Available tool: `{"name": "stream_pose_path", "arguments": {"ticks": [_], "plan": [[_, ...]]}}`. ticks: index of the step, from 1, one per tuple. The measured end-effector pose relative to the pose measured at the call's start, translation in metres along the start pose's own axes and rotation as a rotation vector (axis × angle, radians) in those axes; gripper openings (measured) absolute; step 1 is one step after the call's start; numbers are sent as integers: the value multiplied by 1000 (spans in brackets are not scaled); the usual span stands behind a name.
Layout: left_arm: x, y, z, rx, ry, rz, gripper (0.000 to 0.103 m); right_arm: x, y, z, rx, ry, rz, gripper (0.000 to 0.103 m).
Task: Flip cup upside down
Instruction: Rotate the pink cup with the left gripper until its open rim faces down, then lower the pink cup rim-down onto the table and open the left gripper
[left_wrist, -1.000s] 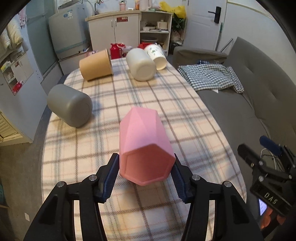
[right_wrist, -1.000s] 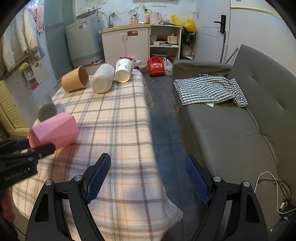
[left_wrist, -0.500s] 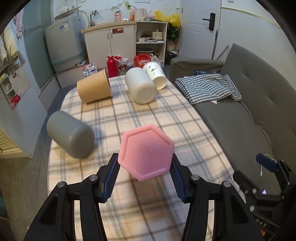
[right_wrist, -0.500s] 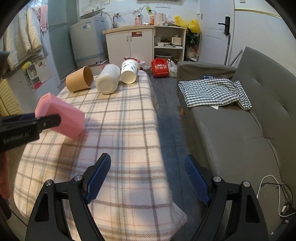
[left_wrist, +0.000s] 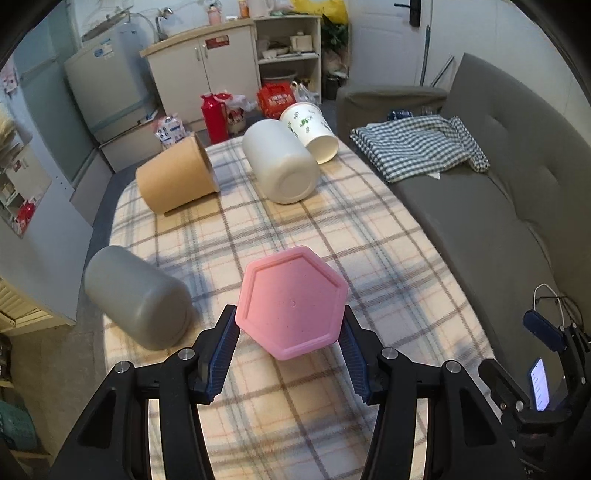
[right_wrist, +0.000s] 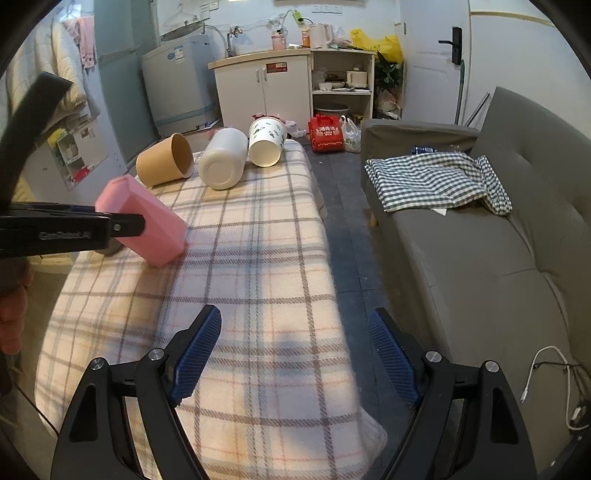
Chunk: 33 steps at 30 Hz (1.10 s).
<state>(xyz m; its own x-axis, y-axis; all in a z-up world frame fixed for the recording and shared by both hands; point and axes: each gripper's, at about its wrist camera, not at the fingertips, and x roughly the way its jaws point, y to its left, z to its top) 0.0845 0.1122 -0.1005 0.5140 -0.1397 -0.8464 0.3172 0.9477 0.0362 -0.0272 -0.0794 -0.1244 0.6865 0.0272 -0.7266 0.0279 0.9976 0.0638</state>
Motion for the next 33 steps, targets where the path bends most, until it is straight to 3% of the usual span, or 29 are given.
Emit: {"name": "stream_pose_path", "arguments": {"ticks": [17,20,22,28,33], "plan": [[8,4,9,-31,-34,-19,57,2,-2,0,5,1,13,82],[1,5,10,-31,-48,-35,67,-1,-1,-1,-1,-3,10,82],[-5,5,11,-29,-63,-37,68,-4,0,1,-8,-7,6,82],[-41,17,15,-58,-152,-60,68,-25,3,15,-49,-69,-15,82],[-84,41,5,-111,-281,-47,69,-49,14,42,-63,-150,3,82]]}}
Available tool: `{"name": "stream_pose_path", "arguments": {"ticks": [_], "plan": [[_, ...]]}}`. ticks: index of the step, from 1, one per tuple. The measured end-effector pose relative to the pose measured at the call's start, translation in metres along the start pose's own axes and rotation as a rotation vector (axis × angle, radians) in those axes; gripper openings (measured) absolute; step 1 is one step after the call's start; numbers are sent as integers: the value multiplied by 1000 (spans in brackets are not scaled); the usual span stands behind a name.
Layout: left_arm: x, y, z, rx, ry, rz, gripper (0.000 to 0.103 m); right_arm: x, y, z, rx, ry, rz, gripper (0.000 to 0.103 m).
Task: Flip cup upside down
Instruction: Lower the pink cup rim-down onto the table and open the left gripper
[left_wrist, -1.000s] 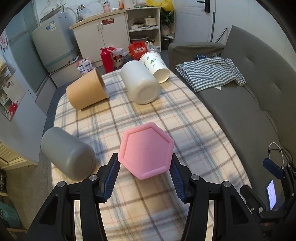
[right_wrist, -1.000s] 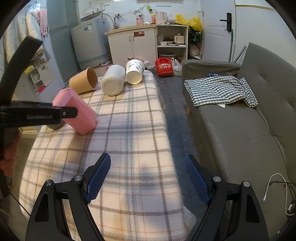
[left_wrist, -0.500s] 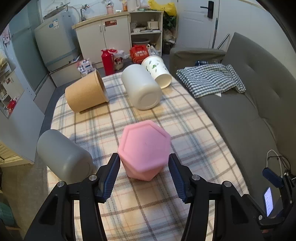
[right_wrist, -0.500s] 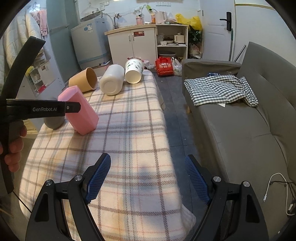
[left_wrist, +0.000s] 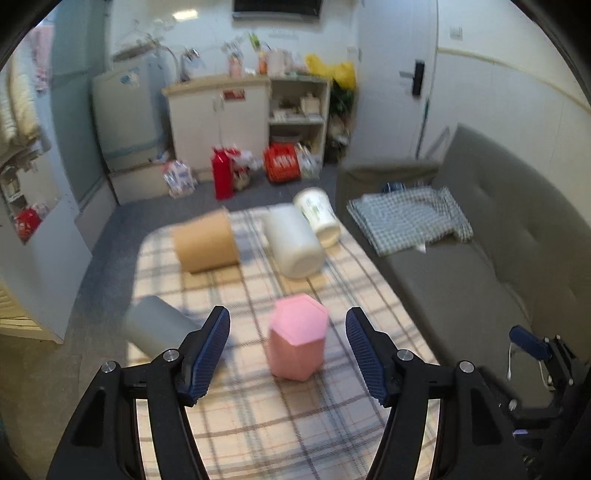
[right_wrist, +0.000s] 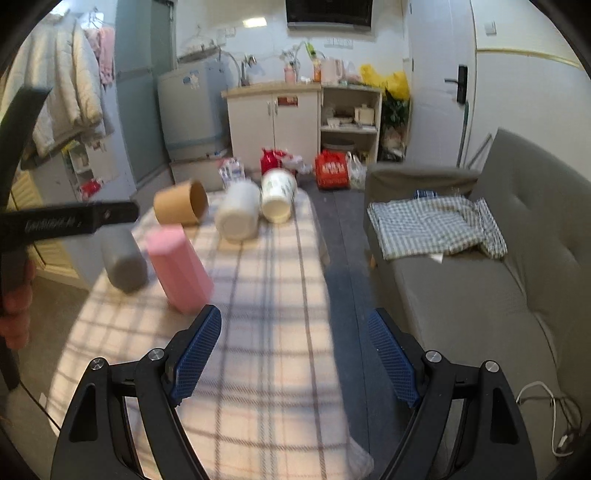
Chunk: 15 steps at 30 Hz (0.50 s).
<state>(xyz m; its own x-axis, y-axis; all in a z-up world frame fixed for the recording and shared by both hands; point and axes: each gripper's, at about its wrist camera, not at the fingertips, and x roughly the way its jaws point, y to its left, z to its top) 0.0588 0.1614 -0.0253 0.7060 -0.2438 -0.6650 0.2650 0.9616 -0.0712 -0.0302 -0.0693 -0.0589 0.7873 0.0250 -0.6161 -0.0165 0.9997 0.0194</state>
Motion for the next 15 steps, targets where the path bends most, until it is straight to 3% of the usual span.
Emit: {"name": "stream_pose_path", "arguments": {"ticks": [3,8,11,15], "plan": [[-23,17,-6,-43,-73,29,76,-10,12,15,-16,-52,14,82],[-55,40,-31,-70,-169,91,78,-14,34,23,-25,-95,64,82],[-65,47,-48,-63,-210,133,84,-14,46,22,-35,-110,82,82],[-67,56,-61,-108,-233,130,89,-9,54,18,-17,-99,85,82]]}}
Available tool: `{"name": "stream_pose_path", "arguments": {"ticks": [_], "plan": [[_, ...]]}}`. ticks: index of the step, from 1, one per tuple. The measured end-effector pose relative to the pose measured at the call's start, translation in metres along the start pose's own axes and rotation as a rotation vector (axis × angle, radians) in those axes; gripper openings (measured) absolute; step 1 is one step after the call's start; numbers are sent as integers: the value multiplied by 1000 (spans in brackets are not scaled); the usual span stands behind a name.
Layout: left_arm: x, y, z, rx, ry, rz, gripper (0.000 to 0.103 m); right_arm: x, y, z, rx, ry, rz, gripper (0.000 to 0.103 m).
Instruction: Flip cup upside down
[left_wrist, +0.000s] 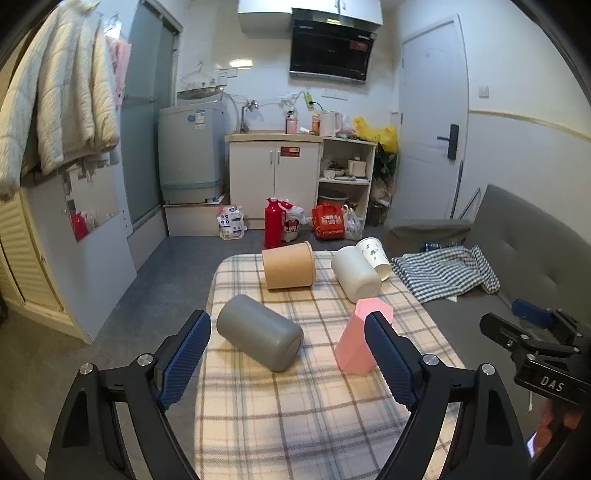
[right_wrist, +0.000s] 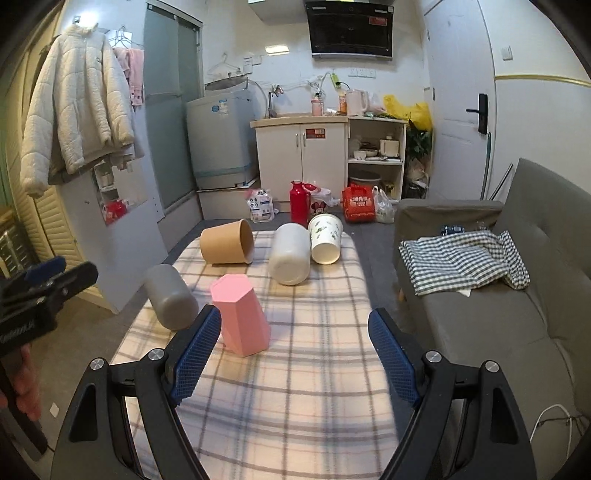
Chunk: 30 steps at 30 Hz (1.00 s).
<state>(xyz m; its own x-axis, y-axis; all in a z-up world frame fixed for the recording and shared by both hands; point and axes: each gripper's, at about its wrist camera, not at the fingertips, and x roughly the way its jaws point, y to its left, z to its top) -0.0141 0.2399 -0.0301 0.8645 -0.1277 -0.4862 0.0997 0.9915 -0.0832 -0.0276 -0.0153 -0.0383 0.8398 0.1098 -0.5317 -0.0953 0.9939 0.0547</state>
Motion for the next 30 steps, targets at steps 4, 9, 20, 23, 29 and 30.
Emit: {"name": "stream_pose_path", "arguments": {"ticks": [4,9,20,23,29,30], "plan": [[-3,3,-11,-3,-23,17,93,5,3,-6,11,14,-13,82],[-9,1,-21,4,-54,27,103,8,4,-12,5,23,-38,88],[-5,1,-27,-12,-20,18,103,13,2,-18,24,37,-50,97],[-6,-1,-27,-5,-22,21,103,12,2,-18,25,36,-50,97],[-4,0,-27,-20,-7,16,103,12,0,-19,34,30,-53,103],[-3,0,-27,-20,-6,13,103,12,1,-19,32,30,-53,103]]}}
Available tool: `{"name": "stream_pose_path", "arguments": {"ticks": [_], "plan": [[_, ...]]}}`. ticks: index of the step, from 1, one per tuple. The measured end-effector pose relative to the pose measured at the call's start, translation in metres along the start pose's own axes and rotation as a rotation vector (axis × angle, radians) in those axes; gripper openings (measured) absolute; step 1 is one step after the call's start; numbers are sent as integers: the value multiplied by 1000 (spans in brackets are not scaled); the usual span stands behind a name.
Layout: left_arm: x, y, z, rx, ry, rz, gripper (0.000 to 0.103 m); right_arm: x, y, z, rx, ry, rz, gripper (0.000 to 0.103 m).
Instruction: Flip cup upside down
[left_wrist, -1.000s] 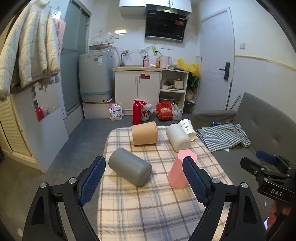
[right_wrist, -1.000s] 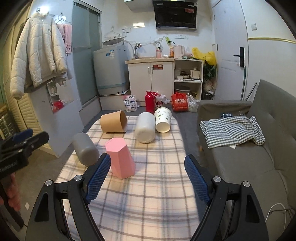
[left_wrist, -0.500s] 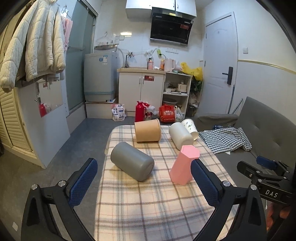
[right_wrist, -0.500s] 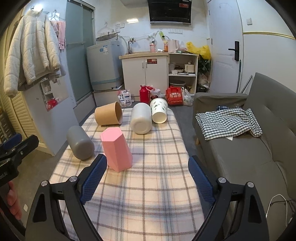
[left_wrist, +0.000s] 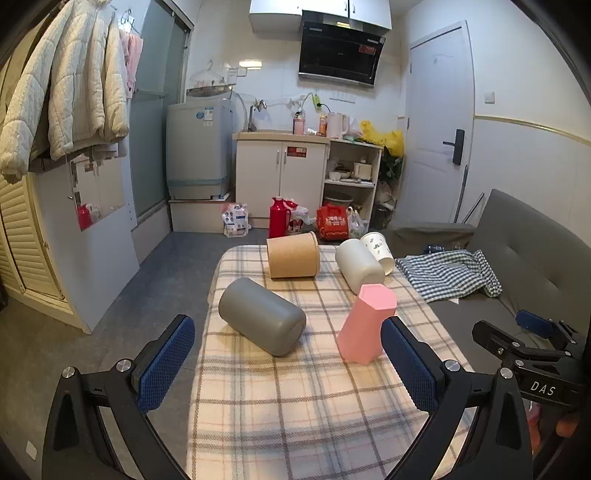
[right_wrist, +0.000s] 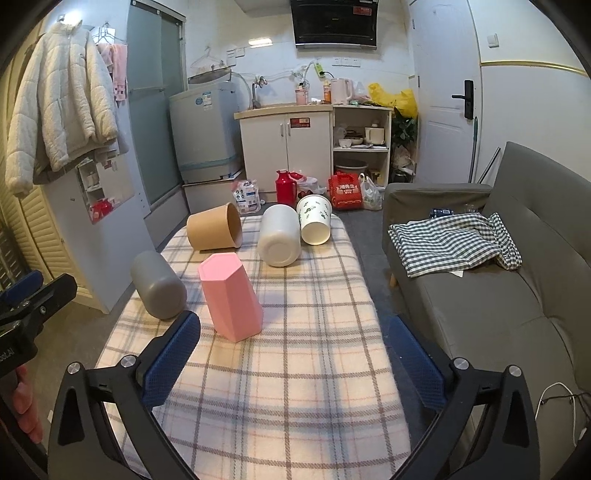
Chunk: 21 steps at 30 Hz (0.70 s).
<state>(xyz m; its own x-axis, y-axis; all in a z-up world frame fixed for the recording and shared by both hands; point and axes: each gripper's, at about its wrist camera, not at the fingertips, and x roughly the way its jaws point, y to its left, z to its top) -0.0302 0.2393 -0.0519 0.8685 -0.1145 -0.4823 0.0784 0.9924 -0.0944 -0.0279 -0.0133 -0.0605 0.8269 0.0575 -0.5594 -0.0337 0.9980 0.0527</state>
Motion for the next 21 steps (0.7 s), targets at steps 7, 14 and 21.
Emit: {"name": "stream_pose_path", "arguments": {"ticks": [7,14,21], "plan": [[0,3,0,7,-2,5,103,0,1,0,-10,-6,-7,103],[3,2,-2,17,16,7,103,-1,2,2,-9,-9,-11,103],[-2,-4,-2,46,-4,15,103,-1,2,1,-18,-8,-16,103]]}}
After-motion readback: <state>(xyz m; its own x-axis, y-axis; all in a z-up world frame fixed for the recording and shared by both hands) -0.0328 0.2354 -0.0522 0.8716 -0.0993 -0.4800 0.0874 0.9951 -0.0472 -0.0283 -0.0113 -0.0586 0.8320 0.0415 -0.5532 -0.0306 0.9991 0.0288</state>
